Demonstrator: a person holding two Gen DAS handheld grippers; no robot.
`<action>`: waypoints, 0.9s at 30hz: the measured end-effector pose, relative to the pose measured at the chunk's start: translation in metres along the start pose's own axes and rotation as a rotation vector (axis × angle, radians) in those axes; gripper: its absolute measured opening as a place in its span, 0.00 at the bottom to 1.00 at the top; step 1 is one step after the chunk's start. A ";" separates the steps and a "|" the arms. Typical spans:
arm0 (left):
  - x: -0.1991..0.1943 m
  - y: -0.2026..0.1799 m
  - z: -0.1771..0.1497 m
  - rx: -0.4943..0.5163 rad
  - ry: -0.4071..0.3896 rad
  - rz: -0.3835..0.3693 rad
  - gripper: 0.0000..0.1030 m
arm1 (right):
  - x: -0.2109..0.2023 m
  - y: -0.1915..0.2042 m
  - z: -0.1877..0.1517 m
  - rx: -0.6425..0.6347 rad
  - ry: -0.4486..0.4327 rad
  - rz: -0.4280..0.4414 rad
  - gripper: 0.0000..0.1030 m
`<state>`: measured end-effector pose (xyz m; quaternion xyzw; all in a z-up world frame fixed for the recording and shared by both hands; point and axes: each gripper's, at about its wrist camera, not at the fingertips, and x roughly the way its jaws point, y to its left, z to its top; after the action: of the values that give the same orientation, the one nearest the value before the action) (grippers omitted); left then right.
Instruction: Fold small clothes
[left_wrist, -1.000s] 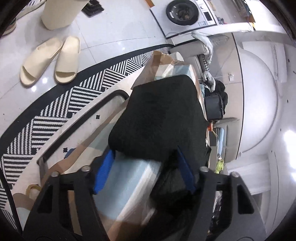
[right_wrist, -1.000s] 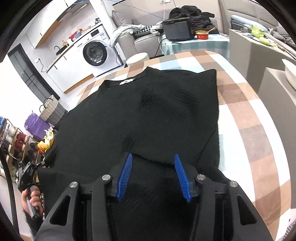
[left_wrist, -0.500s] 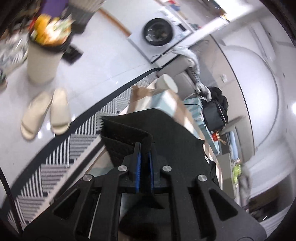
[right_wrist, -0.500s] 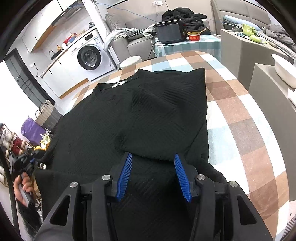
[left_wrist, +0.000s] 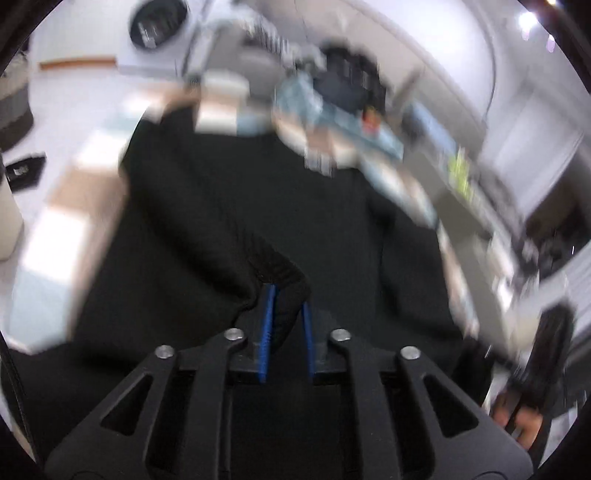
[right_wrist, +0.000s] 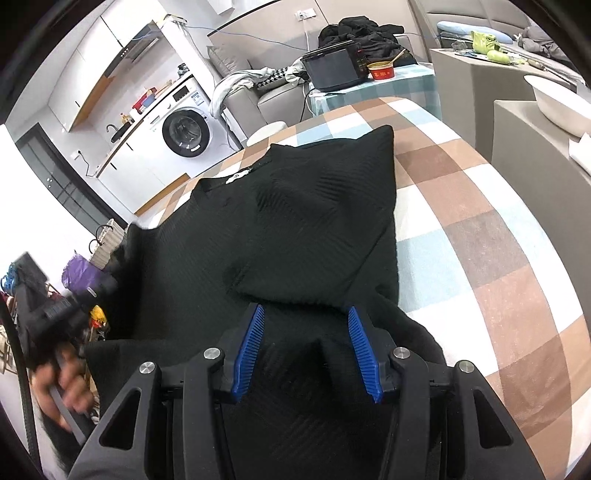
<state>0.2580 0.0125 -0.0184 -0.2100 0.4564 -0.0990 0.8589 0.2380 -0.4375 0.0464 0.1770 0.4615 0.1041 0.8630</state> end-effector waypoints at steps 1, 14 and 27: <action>0.005 0.001 -0.004 -0.005 0.022 0.002 0.16 | 0.000 -0.001 0.000 0.000 0.001 0.001 0.47; -0.008 0.041 0.051 -0.067 -0.122 0.120 0.52 | 0.005 -0.004 -0.001 0.005 0.013 0.021 0.50; 0.080 0.017 0.086 0.188 -0.057 0.438 0.06 | 0.016 -0.006 0.006 0.018 0.042 0.012 0.56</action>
<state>0.3741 0.0222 -0.0429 -0.0277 0.4555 0.0535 0.8882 0.2523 -0.4386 0.0347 0.1854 0.4795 0.1089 0.8508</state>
